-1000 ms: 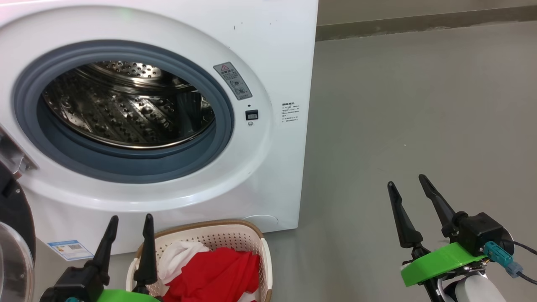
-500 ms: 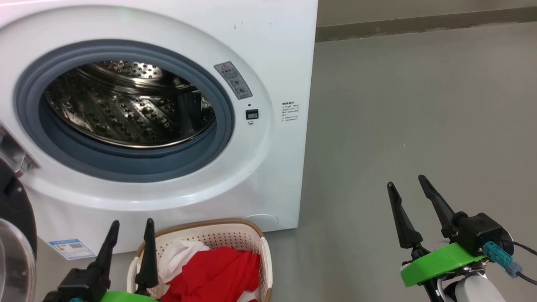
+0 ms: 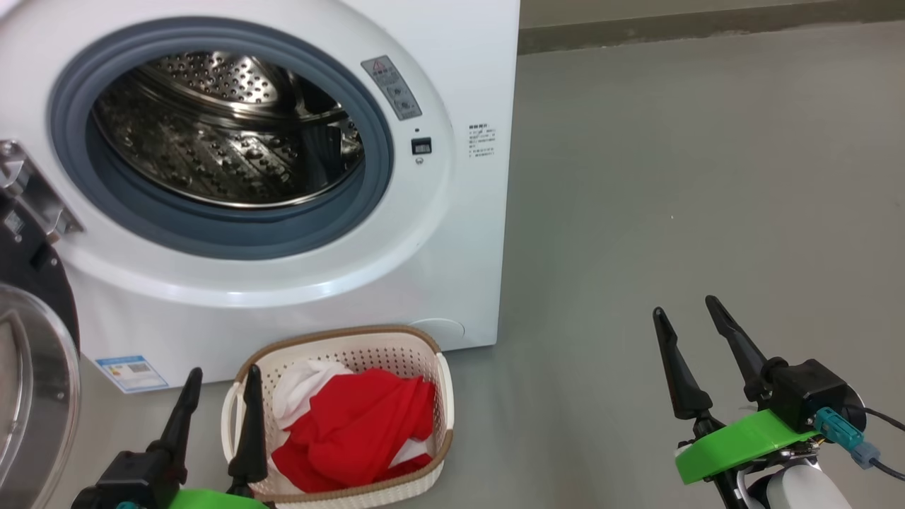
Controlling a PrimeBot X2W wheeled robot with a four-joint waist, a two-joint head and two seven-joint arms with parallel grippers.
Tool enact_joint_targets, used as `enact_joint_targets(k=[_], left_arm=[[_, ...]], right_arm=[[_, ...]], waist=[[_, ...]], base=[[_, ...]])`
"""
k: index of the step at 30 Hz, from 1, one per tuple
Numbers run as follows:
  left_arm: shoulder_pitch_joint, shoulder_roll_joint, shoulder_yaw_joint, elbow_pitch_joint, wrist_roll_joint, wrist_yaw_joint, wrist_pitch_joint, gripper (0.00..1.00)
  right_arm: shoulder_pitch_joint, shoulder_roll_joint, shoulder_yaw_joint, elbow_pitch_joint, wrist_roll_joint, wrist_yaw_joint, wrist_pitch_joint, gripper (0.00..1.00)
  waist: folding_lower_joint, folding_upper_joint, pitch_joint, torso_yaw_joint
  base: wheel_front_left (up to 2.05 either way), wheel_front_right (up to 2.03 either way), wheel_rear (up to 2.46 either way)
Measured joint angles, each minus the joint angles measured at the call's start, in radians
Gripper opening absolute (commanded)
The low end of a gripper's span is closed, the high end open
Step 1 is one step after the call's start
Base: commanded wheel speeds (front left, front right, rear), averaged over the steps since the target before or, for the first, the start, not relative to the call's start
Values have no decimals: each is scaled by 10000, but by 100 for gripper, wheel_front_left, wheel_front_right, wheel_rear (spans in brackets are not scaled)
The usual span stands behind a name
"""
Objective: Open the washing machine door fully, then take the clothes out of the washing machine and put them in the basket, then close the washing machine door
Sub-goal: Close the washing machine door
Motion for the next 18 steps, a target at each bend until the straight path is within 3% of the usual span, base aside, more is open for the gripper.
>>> enact_joint_targets(k=[18], left_arm=[[-1, 0, 2, -142, 217, 368, 0, 100]], right_arm=[[0, 0, -15, 2, 0, 0, 0, 100]], waist=[[0, 0, 95, 70]], base=[[-15, 15, 0]])
